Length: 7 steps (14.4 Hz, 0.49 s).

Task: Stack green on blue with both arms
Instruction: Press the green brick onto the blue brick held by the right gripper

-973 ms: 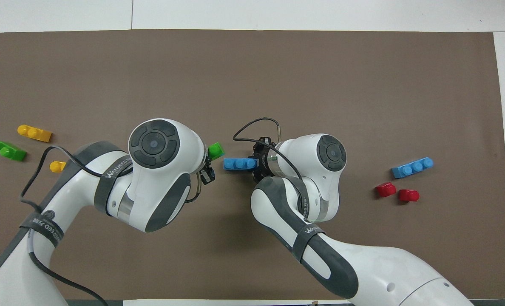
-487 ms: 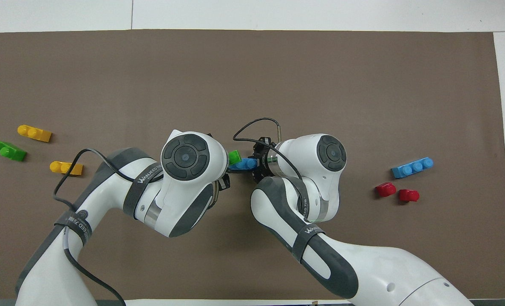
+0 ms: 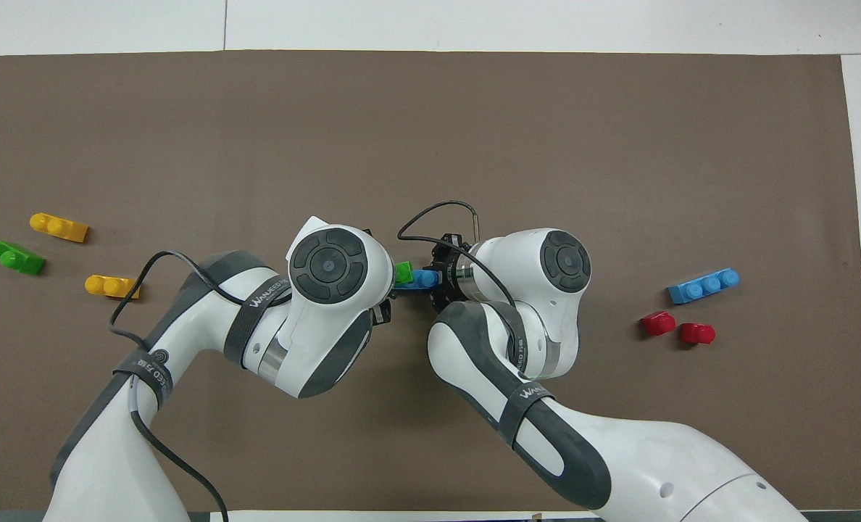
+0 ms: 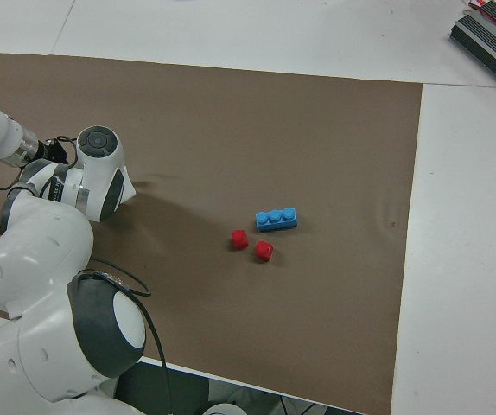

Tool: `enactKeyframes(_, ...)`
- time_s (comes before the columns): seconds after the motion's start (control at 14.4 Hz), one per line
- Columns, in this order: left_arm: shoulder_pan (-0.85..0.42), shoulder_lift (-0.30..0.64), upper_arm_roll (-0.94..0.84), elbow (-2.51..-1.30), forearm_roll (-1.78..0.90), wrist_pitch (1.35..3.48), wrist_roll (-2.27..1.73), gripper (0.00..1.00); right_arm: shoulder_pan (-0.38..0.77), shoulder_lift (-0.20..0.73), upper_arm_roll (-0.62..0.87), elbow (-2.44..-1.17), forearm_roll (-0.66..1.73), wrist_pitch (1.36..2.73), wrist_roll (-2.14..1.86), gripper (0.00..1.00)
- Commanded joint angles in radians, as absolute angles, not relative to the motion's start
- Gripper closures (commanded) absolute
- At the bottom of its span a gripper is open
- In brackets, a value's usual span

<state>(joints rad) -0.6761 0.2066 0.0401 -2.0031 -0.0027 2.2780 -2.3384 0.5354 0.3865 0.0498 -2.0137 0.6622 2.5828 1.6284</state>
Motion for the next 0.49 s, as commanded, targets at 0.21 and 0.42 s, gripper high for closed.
enactKeyframes(0.21,-0.729,0.216,0.054,-2.013,0.011,2.28,-2.318,1.0,0.529,0.385,0.048,-2.054,0.684,2.62,1.614,1.0)
enactKeyframes(0.42,-0.736,0.219,0.054,-2.014,0.009,2.289,-2.322,1.0,0.526,0.384,0.048,-2.056,0.683,2.62,1.614,1.0)
